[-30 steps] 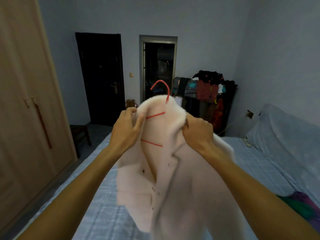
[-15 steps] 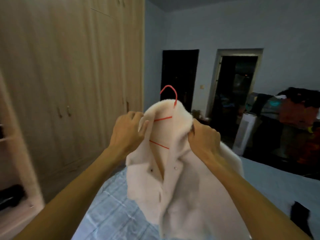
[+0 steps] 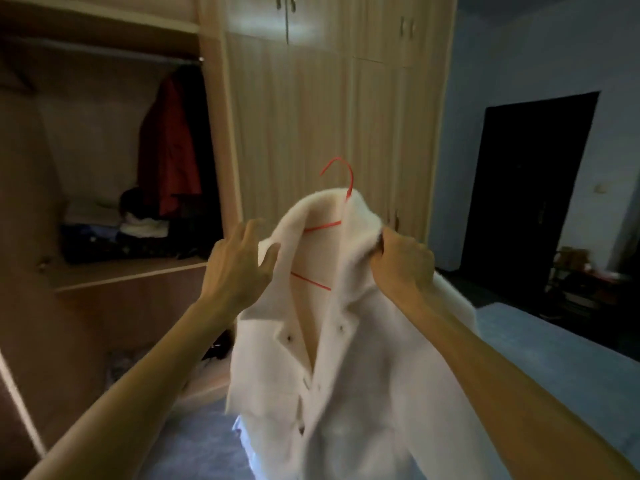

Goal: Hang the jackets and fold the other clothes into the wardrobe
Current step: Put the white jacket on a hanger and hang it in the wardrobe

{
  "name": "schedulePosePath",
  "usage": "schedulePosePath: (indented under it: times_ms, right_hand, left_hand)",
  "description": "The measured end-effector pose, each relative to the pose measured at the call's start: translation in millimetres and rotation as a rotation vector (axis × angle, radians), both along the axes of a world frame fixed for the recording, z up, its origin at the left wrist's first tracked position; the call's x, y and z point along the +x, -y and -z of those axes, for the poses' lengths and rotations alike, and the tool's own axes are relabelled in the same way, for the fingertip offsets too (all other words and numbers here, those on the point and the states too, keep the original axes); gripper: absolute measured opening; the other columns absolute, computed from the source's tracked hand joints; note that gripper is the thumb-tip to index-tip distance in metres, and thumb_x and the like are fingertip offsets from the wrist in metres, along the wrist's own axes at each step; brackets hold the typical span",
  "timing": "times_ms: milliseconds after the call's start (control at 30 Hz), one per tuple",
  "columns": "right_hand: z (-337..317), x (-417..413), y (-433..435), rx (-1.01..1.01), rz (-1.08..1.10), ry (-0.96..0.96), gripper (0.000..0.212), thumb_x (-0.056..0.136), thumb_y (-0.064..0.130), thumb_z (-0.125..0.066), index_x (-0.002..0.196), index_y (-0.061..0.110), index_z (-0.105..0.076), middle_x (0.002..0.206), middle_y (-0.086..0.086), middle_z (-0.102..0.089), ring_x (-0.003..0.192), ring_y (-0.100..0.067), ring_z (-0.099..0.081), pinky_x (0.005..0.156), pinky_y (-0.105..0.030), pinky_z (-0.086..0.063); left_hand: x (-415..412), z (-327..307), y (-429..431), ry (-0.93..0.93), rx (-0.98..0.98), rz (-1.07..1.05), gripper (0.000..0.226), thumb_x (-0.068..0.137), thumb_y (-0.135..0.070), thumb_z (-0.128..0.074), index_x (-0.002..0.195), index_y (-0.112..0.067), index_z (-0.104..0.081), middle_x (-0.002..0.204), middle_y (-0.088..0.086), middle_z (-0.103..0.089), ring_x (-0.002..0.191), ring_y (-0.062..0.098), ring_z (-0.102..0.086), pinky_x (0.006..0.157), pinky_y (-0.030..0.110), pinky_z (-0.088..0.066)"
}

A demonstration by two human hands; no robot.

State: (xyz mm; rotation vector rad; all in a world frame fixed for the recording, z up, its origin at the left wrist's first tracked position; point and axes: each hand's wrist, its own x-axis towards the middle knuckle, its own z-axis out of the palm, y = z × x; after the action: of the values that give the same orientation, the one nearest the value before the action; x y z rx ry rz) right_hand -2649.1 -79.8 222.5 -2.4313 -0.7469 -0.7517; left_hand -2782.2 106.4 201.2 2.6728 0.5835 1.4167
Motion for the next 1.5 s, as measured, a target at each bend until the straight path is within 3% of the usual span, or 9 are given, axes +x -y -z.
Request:
schedulePosePath:
  times_ms: [133,267,433,567,700,900,1033,1267,1500]
  right_hand:
    - [-7.7,-18.3,-72.7,0.049,-0.127,-0.061,0.032,0.097,0.026,-0.039,0.122,0.016,-0.058,0.117,-0.013,-0.064,0.107,-0.034,-0.059,0.087,-0.037,-0.044]
    - [-22.0,-40.5,-152.4,0.144,-0.336,-0.254,0.037,0.100,0.018,-0.037,0.132,0.005,-0.050,0.131,-0.012,-0.055,0.119,-0.031,-0.050,0.087,-0.017,-0.040]
    - [-30.9,-62.4,-276.1,0.181,-0.332,-0.127,0.033,0.091,0.027,-0.043,0.118,0.018,-0.060,0.115,-0.013,-0.065,0.106,-0.035,-0.060,0.089,-0.040,-0.047]
    - [-47.9,-76.4,-364.5,0.213,-0.380,-0.106,0.033,0.092,0.025,-0.043,0.119,0.016,-0.059,0.116,-0.014,-0.064,0.107,-0.035,-0.059,0.088,-0.039,-0.045]
    - [-61.3,-74.7,-440.6,0.278,-0.436,-0.130,0.028,0.091,0.023,-0.046,0.113,0.015,-0.061,0.110,-0.011,-0.066,0.101,-0.034,-0.060,0.073,-0.031,-0.038]
    - [-79.8,-49.0,-548.6,0.356,-0.496,-0.212,0.025,0.088,0.024,-0.046,0.106,0.015,-0.062,0.104,-0.010,-0.067,0.095,-0.035,-0.061,0.070,-0.030,-0.039]
    - [-96.3,-21.2,-620.9,0.416,-0.584,-0.209,0.022,0.082,0.023,-0.047,0.094,0.014,-0.063,0.091,-0.010,-0.068,0.087,-0.035,-0.062,0.074,-0.039,-0.051]
    - [-137.7,53.7,-728.8,0.421,-0.640,-0.167,0.026,0.087,0.021,-0.046,0.107,0.014,-0.062,0.101,-0.009,-0.066,0.096,-0.033,-0.061,0.081,-0.039,-0.049]
    - [-168.5,103.4,-824.9,0.436,-0.660,-0.109,0.023,0.089,0.019,-0.047,0.107,0.014,-0.060,0.102,-0.008,-0.066,0.096,-0.032,-0.060,0.073,-0.033,-0.041]
  left_hand:
    - [-34.3,-6.9,-60.4,0.037,0.010,-0.117,0.042,0.094,-0.039,-0.050,0.126,-0.013,-0.047,0.118,0.011,-0.056,0.089,0.032,-0.059,0.076,0.040,-0.047]
    - [-68.7,-13.5,-139.8,0.044,0.010,-0.203,0.041,0.093,-0.039,-0.049,0.126,-0.015,-0.048,0.118,0.009,-0.057,0.089,0.030,-0.060,0.075,0.042,-0.050]
    - [-105.1,-34.9,-246.1,0.050,-0.019,-0.262,0.038,0.093,-0.043,-0.046,0.124,-0.020,-0.048,0.119,0.006,-0.056,0.091,0.030,-0.060,0.075,0.044,-0.052]
    - [-117.3,-51.4,-323.1,0.056,0.006,-0.286,0.034,0.093,-0.045,-0.045,0.119,-0.024,-0.049,0.116,0.001,-0.057,0.087,0.024,-0.059,0.075,0.042,-0.054]
    - [-118.8,-65.9,-385.2,0.049,0.041,-0.316,0.030,0.094,-0.041,-0.045,0.117,-0.022,-0.052,0.120,0.003,-0.057,0.088,0.026,-0.060,0.074,0.041,-0.053]
    - [-98.7,-75.0,-466.5,0.032,0.037,-0.341,0.027,0.097,-0.033,-0.044,0.120,-0.022,-0.053,0.124,0.004,-0.056,0.090,0.027,-0.061,0.075,0.040,-0.053]
    - [-73.6,-81.0,-528.3,0.013,0.054,-0.381,0.026,0.095,-0.031,-0.046,0.119,-0.022,-0.053,0.119,0.005,-0.058,0.087,0.026,-0.061,0.073,0.041,-0.054]
    - [4.8,-116.0,-629.5,0.095,0.050,-0.441,0.026,0.094,-0.029,-0.050,0.119,-0.021,-0.052,0.113,0.003,-0.058,0.078,0.020,-0.059,0.067,0.037,-0.055]
    - [58.4,-145.1,-725.1,0.096,0.048,-0.498,0.036,0.092,-0.035,-0.050,0.125,-0.022,-0.047,0.117,0.003,-0.056,0.092,0.021,-0.055,0.077,0.040,-0.054]
